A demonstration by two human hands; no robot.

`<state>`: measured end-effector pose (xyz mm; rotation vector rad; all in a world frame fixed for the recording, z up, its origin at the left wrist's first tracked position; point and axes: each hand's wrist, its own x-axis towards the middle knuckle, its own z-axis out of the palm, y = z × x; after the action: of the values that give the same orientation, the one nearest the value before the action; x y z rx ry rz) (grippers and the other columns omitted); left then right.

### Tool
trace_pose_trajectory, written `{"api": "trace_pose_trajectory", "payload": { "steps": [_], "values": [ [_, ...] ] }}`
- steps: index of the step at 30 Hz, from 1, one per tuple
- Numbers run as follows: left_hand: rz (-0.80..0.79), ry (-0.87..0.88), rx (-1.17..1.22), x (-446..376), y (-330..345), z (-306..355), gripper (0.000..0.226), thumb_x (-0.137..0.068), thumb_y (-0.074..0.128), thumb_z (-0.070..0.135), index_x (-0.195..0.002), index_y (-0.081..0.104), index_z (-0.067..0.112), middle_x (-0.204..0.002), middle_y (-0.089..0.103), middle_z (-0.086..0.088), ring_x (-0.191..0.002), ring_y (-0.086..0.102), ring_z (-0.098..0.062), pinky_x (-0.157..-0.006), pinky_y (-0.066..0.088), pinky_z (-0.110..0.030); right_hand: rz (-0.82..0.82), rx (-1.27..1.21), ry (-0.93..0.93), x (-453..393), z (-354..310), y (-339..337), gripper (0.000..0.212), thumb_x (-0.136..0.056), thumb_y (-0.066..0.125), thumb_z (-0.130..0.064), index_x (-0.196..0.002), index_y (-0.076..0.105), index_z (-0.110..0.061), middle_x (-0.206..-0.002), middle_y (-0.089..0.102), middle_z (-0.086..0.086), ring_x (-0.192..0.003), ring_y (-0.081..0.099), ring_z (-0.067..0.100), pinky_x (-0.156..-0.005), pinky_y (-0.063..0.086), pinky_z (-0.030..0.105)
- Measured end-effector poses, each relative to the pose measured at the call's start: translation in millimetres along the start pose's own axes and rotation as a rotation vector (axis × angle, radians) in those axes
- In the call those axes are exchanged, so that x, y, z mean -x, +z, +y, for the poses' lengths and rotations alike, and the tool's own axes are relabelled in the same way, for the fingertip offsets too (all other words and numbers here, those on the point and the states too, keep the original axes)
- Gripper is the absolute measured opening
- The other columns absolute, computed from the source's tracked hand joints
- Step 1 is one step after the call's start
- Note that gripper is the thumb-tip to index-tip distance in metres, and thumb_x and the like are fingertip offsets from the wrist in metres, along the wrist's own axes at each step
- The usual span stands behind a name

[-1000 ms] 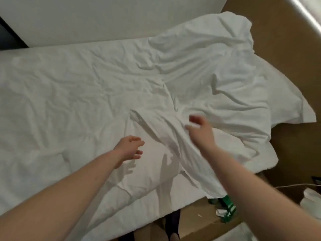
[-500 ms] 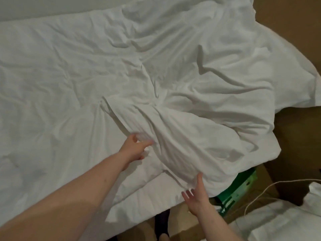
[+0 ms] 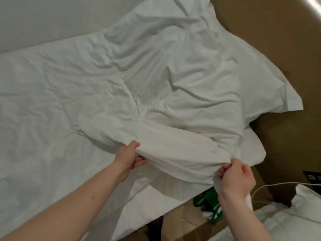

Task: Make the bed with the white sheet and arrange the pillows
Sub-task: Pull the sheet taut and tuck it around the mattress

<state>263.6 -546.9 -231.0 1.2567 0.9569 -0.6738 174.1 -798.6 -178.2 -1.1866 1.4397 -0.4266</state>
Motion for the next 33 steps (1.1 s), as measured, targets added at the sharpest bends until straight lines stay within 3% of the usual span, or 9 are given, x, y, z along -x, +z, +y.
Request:
{"api": "trace_pose_trajectory", "payload": {
  "steps": [4,7,10,14,20,23,25,28,33],
  "values": [
    [0.014,0.1,0.322,26,40,85,0.017,-0.097,0.047,0.006,-0.104,0.061,0.001,-0.096,0.068,-0.017,-0.063,0.072,-0.019,-0.051,0.06,-0.03,-0.249,0.152,-0.224,5,-120,70,0.021,-0.093,0.063,-0.02,-0.074,0.062,-0.014,-0.063,0.069,0.005,-0.046,0.058,0.017,-0.049,0.048,0.028],
    [-0.057,0.181,0.439,30,59,148,0.014,-0.102,0.051,0.012,-0.106,0.058,0.001,-0.102,0.067,-0.015,-0.066,0.074,-0.022,-0.073,0.064,-0.038,-0.432,0.42,-0.359,-12,-184,151,0.014,-0.092,0.06,-0.021,-0.091,0.072,-0.013,-0.086,0.079,0.007,-0.062,0.072,0.015,-0.062,0.06,0.032],
    [-0.06,0.244,0.022,18,63,165,0.023,-0.1,0.059,0.027,-0.111,0.059,0.007,-0.107,0.063,-0.006,-0.081,0.073,-0.025,-0.086,0.062,-0.04,-0.553,0.727,-0.623,-7,-200,184,0.038,-0.088,0.062,-0.028,-0.124,0.069,-0.02,-0.112,0.073,-0.004,-0.098,0.07,0.016,-0.094,0.055,0.031],
    [-0.071,0.247,-0.287,9,51,124,0.042,-0.087,0.072,0.023,-0.125,0.06,0.008,-0.106,0.069,-0.01,-0.08,0.071,-0.027,-0.083,0.062,-0.045,-0.683,0.702,-0.835,17,-148,150,0.028,-0.089,0.063,-0.019,-0.116,0.069,-0.023,-0.111,0.069,-0.01,-0.1,0.065,0.009,-0.092,0.05,0.024],
    [-0.004,0.228,-0.518,7,-4,52,0.036,-0.089,0.069,0.021,-0.123,0.06,0.018,-0.11,0.067,0.0,-0.094,0.071,-0.024,-0.082,0.062,-0.041,-0.367,0.654,-0.525,-19,-55,72,0.077,-0.086,0.077,-0.039,-0.148,0.039,-0.014,-0.144,0.042,0.006,-0.113,0.053,-0.008,-0.099,0.046,0.029],
    [0.034,0.237,-0.625,5,-22,39,0.032,-0.088,0.069,0.026,-0.119,0.063,0.023,-0.115,0.066,0.005,-0.09,0.072,-0.02,-0.083,0.061,-0.042,-0.318,0.848,-0.591,-50,-61,76,0.109,-0.079,0.079,-0.058,-0.161,0.015,-0.027,-0.155,0.02,0.002,-0.126,0.044,0.018,-0.106,0.043,0.039],
    [0.036,0.258,-0.653,4,-21,36,0.027,-0.088,0.069,0.028,-0.115,0.065,0.025,-0.115,0.065,0.008,-0.088,0.072,-0.018,-0.085,0.061,-0.043,-0.384,1.032,-0.666,-69,-69,89,0.091,-0.084,0.075,-0.055,-0.158,0.029,-0.027,-0.151,0.03,0.004,-0.108,0.051,0.022,-0.095,0.047,0.04],
    [0.018,0.302,-0.634,8,-2,37,0.023,-0.09,0.068,0.025,-0.112,0.067,0.023,-0.114,0.066,0.006,-0.092,0.07,-0.017,-0.073,0.059,-0.032,-0.386,1.014,-0.769,-83,-90,112,0.017,-0.095,0.061,-0.028,-0.108,0.068,-0.021,-0.113,0.07,0.009,-0.103,0.066,0.036,-0.083,0.048,0.04],
    [-0.028,0.362,-0.652,12,16,50,0.021,-0.085,0.069,0.034,-0.106,0.068,0.033,-0.115,0.065,0.014,-0.1,0.068,-0.014,-0.091,0.058,-0.041,-0.443,0.572,-1.102,-49,-123,123,0.008,-0.096,0.051,-0.009,-0.097,0.056,-0.016,-0.095,0.058,0.0,-0.088,0.053,0.021,-0.079,0.043,0.034]
  ]
}}
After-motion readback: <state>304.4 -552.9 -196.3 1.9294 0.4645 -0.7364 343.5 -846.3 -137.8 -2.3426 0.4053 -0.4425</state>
